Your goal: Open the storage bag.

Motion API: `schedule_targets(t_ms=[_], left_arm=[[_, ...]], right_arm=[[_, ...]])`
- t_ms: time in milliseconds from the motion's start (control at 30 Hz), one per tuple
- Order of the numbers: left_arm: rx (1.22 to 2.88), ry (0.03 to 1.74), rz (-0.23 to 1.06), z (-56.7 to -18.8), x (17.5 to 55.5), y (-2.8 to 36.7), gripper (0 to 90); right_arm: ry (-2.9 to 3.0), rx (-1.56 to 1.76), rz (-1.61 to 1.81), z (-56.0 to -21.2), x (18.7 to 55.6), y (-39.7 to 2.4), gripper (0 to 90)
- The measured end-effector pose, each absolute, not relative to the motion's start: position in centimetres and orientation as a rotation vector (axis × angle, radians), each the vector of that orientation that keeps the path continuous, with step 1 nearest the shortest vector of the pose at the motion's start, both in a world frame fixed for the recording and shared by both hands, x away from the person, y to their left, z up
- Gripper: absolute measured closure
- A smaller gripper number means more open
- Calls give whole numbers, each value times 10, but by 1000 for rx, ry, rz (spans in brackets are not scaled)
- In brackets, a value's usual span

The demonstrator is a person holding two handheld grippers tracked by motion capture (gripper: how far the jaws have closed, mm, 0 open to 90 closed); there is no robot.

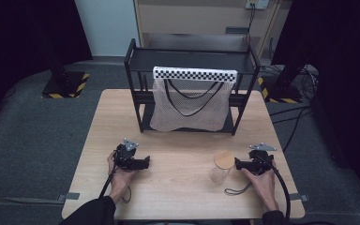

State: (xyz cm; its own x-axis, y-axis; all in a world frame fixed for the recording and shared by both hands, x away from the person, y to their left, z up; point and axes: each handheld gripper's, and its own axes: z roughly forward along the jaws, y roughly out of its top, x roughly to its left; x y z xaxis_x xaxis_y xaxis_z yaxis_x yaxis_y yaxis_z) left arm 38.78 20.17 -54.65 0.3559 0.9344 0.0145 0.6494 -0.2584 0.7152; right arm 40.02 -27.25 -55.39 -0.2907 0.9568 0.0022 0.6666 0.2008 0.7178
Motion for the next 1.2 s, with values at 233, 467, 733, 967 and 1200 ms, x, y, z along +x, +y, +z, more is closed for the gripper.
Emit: schedule_targets(t_ms=[233,467,733,967,1200], left_arm=[[2010,1353,579,-545,387,200,130],[1999,1339,562,-538,387,197,146],[1967,1305,577,-529,385,197,143],[1912,1271,579,-518,383,197,136],[1882,1218,616,-504,379,195,137]], right_arm=[[2033,1509,862,-554,400,-273,2],[2033,1508,862,-554,400,-273,2],[2033,1509,862,-554,400,-273,2],[2033,1509,863,-554,400,-273,2],[2033,1510,863,-554,400,-272,2]])
